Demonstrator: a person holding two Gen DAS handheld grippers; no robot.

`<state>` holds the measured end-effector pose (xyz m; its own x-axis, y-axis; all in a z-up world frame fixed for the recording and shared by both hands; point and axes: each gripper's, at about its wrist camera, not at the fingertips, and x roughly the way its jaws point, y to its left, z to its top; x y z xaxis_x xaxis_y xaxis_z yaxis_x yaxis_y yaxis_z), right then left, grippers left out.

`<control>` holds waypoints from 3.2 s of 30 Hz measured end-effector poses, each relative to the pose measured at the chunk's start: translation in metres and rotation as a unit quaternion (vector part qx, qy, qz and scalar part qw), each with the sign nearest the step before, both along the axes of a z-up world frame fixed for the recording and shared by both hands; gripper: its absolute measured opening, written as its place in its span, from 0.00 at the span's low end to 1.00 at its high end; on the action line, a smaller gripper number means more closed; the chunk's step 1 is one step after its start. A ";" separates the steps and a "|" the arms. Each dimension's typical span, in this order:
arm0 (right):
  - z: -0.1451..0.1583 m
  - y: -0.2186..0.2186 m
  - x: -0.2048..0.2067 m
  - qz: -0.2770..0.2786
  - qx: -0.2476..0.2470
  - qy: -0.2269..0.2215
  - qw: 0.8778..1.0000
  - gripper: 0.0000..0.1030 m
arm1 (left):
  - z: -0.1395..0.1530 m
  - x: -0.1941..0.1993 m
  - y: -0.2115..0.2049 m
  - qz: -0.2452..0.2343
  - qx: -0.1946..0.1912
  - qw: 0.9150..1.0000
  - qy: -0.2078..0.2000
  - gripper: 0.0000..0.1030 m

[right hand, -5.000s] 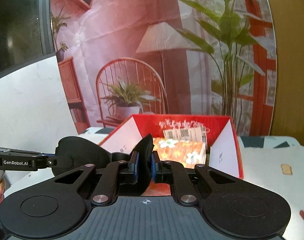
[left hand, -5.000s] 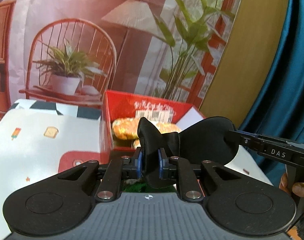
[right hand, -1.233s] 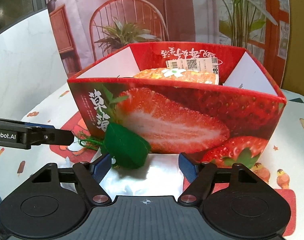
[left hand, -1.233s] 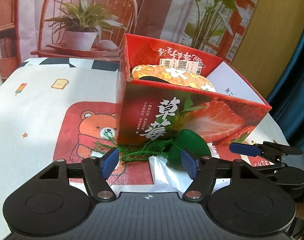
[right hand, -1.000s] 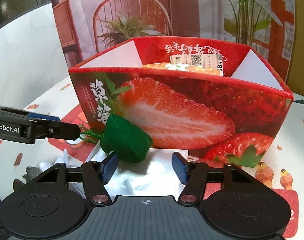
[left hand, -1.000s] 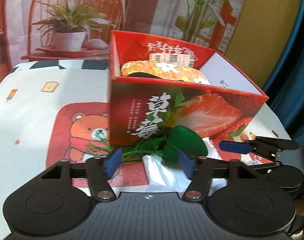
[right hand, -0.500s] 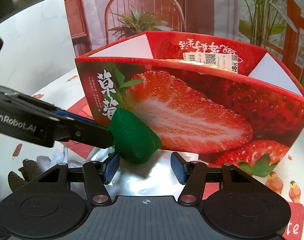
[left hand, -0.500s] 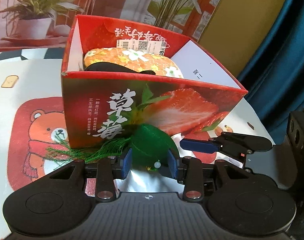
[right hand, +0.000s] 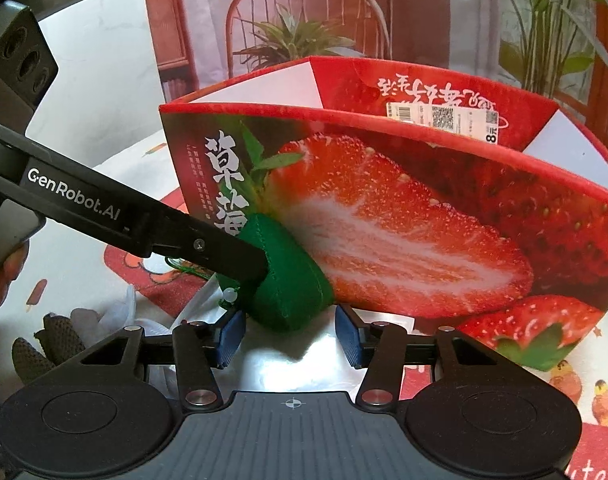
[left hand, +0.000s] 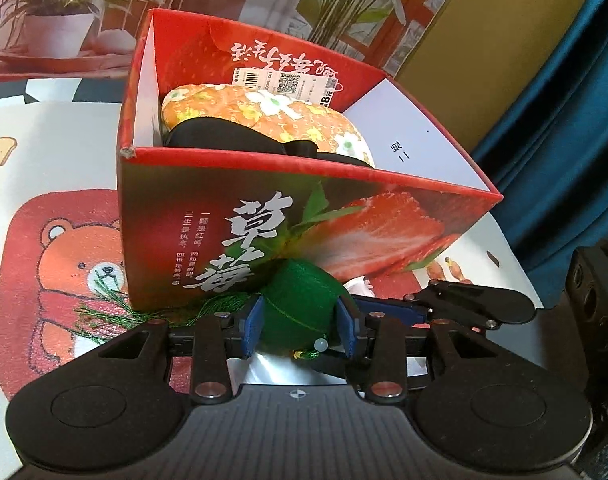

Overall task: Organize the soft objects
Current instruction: 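Lower both grippers to the green knitted pouch beside the box and grasp it, then lift the green knitted pouch with both grippers and carry it over the box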

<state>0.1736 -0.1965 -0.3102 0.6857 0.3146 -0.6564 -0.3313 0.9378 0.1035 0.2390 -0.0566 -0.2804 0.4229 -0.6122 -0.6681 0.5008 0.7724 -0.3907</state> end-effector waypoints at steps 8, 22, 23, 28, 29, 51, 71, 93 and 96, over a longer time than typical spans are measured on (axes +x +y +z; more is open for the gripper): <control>0.010 0.003 -0.001 0.006 0.007 -0.001 1.000 0.37 | 0.015 -0.009 0.001 0.001 0.001 1.000 -0.019 0.39; 0.071 0.007 -0.023 0.022 -0.003 -0.079 0.997 0.37 | 0.074 -0.041 0.012 0.026 -0.036 0.995 -0.087 0.38; 0.078 0.007 -0.024 0.024 -0.002 -0.087 0.996 0.36 | 0.078 -0.043 0.012 0.025 -0.043 0.995 -0.091 0.36; 0.104 0.011 -0.024 0.037 -0.006 -0.117 0.992 0.31 | 0.099 -0.055 0.011 0.024 -0.055 0.991 -0.121 0.34; 0.107 0.012 -0.024 0.042 -0.008 -0.119 0.992 0.26 | 0.101 -0.055 0.010 0.022 -0.057 0.991 -0.123 0.34; 0.045 0.015 -0.004 0.011 0.005 -0.018 1.000 0.38 | 0.102 -0.015 0.068 0.072 0.063 0.988 -0.121 0.35; 0.014 0.020 0.014 0.014 0.042 0.017 0.999 0.52 | 0.022 0.003 0.031 0.029 0.045 0.998 -0.013 0.47; 0.047 0.032 0.002 0.038 0.032 -0.038 0.998 0.48 | 0.054 -0.016 0.029 0.021 -0.011 0.999 -0.046 0.46; 0.069 0.032 -0.004 0.042 0.028 -0.067 0.996 0.48 | 0.079 -0.026 0.028 0.029 -0.013 0.996 -0.078 0.46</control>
